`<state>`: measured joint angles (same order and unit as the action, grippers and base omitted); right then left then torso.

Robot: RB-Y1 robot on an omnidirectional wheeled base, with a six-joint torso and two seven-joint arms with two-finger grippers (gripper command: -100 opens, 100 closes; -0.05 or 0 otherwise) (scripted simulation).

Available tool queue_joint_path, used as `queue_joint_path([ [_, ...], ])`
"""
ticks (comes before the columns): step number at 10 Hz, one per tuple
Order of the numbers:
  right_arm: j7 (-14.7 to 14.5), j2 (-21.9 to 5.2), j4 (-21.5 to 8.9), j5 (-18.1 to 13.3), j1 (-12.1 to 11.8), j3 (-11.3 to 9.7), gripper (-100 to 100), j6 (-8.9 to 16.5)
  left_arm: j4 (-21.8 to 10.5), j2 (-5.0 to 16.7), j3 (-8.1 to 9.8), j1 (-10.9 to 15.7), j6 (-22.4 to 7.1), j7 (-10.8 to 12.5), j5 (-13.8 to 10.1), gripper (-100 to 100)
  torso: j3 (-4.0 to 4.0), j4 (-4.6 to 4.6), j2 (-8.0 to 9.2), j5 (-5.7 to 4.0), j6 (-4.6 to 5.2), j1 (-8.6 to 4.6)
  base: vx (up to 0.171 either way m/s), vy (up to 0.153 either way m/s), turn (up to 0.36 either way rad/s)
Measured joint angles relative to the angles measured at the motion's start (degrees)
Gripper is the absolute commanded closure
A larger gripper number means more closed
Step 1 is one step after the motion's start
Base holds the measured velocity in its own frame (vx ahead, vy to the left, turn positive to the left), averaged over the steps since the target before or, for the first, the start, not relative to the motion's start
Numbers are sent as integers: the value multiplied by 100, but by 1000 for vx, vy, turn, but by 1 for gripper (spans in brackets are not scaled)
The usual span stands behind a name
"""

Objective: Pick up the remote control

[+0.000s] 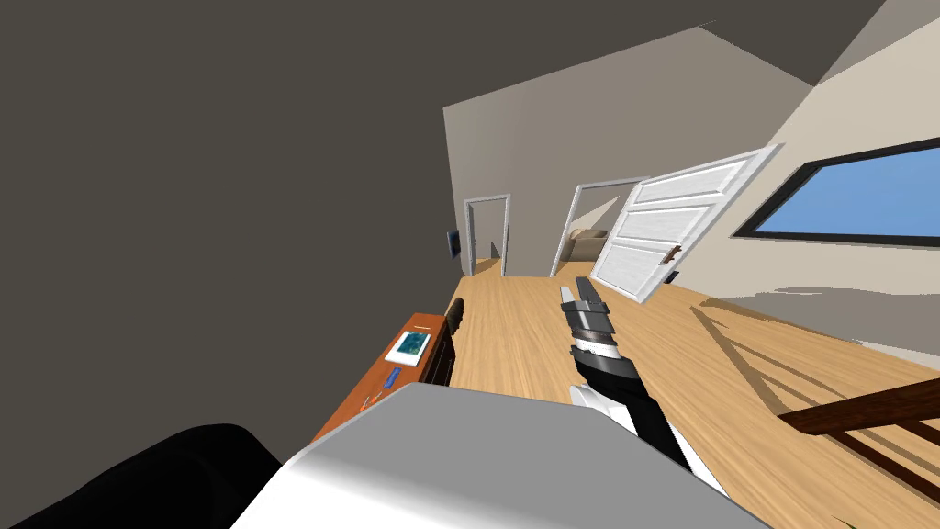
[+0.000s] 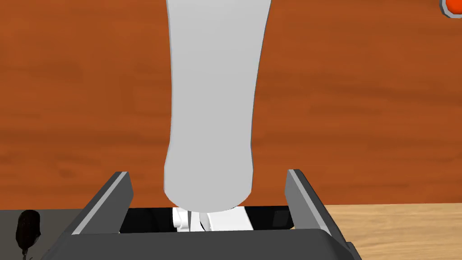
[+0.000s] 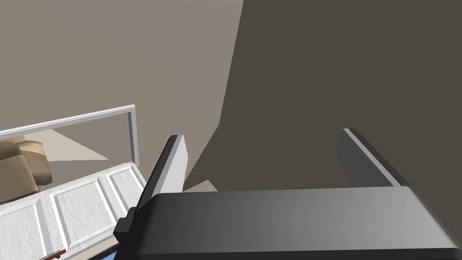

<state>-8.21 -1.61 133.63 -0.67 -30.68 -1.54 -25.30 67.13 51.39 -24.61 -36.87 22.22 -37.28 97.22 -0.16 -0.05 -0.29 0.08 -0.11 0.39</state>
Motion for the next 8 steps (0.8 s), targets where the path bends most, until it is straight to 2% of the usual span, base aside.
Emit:
queue_joint_path([
  [1, 0, 0, 0, 0, 0, 0, 0, 0, -152, -3, -22, 43, 16, -124, 59, -100, 0, 0, 0, 2, 1, 7, 19, 97, -101],
  [3, 0, 0, 0, 0, 0, 0, 0, 0, -264, 18, -83, 61, 38, -199, 263, -100, 1, 1, 1, 0, -1, -9, 18, 49, -54],
  [4, 0, 1, 0, 0, 0, 0, 0, 0, -270, 18, -87, 62, 37, -205, 273, 0, 2, 1, 4, -3, -3, -24, 2, 7, 2],
  [5, 0, 1, 0, 0, 0, -1, 0, 0, -270, 18, -86, 62, 37, -204, 272, -100, 4, 2, 8, -6, -3, -34, 25, 7, -55],
  [8, 0, 1, 0, 0, 0, -1, 0, 0, -422, -54, -185, 39, -59, -640, -199, -100, 2, 1, 4, -7, -3, -38, 23, 7, -28],
])
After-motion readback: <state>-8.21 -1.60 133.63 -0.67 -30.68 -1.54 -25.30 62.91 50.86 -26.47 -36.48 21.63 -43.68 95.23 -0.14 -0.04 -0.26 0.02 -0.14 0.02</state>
